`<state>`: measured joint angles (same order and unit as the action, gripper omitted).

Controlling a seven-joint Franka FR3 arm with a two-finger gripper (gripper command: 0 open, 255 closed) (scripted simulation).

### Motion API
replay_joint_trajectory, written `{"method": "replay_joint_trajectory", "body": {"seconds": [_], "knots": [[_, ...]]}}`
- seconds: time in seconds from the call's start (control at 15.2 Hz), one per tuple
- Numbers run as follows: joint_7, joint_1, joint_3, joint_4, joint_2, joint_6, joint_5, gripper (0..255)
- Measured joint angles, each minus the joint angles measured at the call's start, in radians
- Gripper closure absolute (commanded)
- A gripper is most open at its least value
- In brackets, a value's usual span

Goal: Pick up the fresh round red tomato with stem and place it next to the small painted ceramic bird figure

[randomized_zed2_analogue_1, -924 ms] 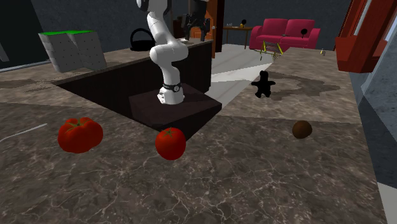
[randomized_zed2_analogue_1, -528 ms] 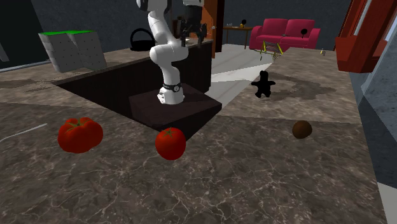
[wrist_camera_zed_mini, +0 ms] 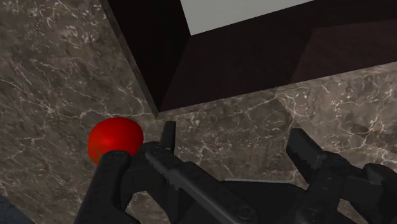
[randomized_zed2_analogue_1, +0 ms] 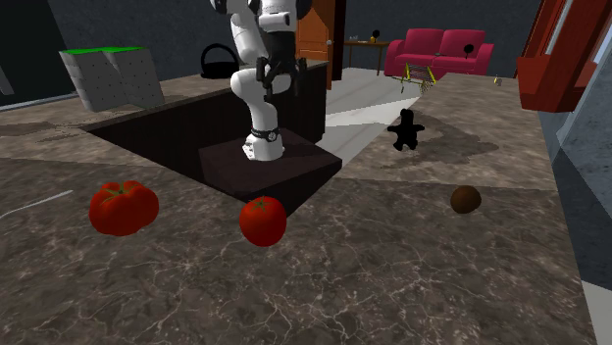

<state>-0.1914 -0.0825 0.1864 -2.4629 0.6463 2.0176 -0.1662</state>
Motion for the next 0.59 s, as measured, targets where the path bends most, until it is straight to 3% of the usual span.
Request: {"method": "replay_joint_trajectory", "body": {"seconds": [0.33, 0.59], "knots": [[-0.085, 0.002, 0.112, 0.022, -0.136, 0.185, 0.031, 0], [-0.181, 0.030, 0.211, 0.070, -0.273, 0.323, 0.106, 0]]}}
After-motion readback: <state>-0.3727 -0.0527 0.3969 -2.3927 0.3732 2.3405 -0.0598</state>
